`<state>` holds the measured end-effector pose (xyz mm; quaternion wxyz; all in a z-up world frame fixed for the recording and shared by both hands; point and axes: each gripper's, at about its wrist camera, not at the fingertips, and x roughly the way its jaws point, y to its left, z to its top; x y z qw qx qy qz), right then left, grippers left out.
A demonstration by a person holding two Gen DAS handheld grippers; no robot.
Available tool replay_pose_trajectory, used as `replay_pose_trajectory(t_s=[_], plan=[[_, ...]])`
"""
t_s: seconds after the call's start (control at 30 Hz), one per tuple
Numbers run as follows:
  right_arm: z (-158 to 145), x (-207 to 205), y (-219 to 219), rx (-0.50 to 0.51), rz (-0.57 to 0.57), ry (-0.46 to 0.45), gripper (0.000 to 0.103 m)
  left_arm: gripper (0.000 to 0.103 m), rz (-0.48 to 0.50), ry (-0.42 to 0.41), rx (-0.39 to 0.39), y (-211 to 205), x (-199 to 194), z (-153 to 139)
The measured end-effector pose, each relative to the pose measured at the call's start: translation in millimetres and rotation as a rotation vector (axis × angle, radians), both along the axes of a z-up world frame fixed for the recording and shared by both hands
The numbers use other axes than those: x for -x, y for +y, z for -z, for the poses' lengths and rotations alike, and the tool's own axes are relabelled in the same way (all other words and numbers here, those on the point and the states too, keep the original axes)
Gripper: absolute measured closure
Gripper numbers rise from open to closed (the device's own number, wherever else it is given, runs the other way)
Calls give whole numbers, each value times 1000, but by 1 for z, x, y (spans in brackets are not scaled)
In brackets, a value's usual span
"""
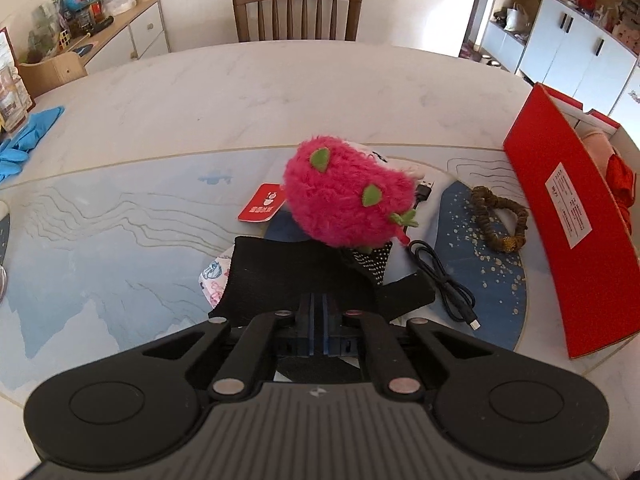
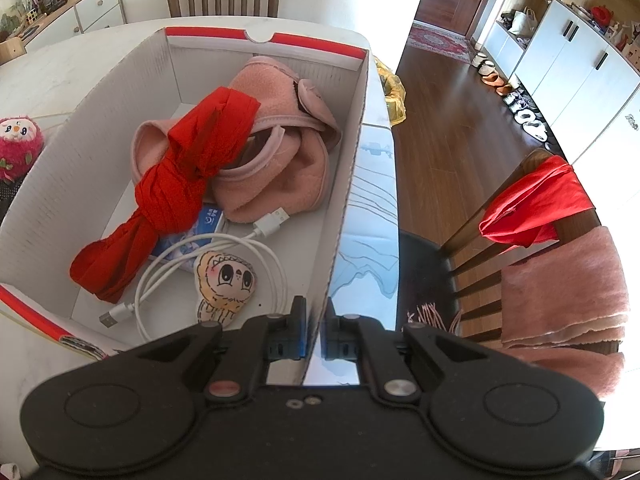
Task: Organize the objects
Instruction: 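Lower the left gripper onto the black cloth and close on it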
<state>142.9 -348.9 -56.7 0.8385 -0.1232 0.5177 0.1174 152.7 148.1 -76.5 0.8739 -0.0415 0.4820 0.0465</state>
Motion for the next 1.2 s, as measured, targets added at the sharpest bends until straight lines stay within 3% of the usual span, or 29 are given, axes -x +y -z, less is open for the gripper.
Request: replay_pose_trajectory(t_s=[0.27, 0.47, 0.53, 0.6, 0.8, 1.2], plan=[[0, -1, 2, 3, -2, 1, 97, 96, -78, 23, 53, 23, 2, 12], [0, -1, 2, 4, -1, 1, 97, 65, -76, 14, 42, 31, -2, 19], [0, -1, 1, 4, -1, 2, 97, 45, -73, 6, 24, 32, -4, 21], [0, -1, 2, 5, -2, 3, 97, 38, -62, 0, -4, 31, -7, 23], [1, 0, 3, 11, -2, 4, 97, 38, -20, 25, -38, 29, -22, 33], [1, 0, 3, 10, 3, 8, 97, 38, -33, 63, -7, 32, -36, 47]])
